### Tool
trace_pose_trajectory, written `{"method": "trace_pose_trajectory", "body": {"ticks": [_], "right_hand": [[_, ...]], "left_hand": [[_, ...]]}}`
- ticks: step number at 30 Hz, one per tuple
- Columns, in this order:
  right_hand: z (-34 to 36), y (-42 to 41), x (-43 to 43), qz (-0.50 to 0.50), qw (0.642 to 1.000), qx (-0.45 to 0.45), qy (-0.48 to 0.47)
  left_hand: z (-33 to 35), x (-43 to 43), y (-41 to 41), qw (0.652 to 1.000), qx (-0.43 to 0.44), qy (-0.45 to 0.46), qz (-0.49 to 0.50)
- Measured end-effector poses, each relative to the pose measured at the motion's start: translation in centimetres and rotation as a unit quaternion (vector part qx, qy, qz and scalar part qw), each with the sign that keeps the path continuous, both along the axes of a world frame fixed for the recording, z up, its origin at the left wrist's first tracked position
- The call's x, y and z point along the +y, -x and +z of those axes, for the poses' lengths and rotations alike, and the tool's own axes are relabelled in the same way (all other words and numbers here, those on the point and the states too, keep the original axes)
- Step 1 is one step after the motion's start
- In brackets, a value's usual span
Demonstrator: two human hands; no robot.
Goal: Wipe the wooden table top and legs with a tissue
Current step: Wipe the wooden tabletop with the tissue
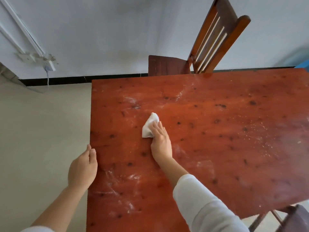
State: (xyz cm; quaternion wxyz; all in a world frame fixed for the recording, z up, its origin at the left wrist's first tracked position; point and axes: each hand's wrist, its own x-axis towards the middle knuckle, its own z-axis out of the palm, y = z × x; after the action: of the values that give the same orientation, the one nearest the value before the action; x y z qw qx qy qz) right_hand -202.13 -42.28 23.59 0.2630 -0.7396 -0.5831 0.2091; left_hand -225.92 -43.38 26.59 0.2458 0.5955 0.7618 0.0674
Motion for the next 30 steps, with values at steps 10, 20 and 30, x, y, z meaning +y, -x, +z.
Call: {"method": "trace_pose_trajectory", "body": {"ticks": [10, 20, 30], "right_hand": [[4.7, 1.8, -3.7, -0.321, 0.902, 0.277, -0.076], [2.3, -11.4, -17.4, -0.567, 0.813, -0.002, 0.13], [0.8, 4.4, -11.1, -0.175, 0.983, 0.045, -0.01]], "left_hand": [[-2.4, 0.6, 2.3, 0.984, -0.058, 0.053, -0.161], [-3.2, 0.6, 1.8, 0.985, -0.051, 0.056, -0.157], [-3.1, 0.8, 1.8, 0.983, -0.028, 0.071, -0.167]]}}
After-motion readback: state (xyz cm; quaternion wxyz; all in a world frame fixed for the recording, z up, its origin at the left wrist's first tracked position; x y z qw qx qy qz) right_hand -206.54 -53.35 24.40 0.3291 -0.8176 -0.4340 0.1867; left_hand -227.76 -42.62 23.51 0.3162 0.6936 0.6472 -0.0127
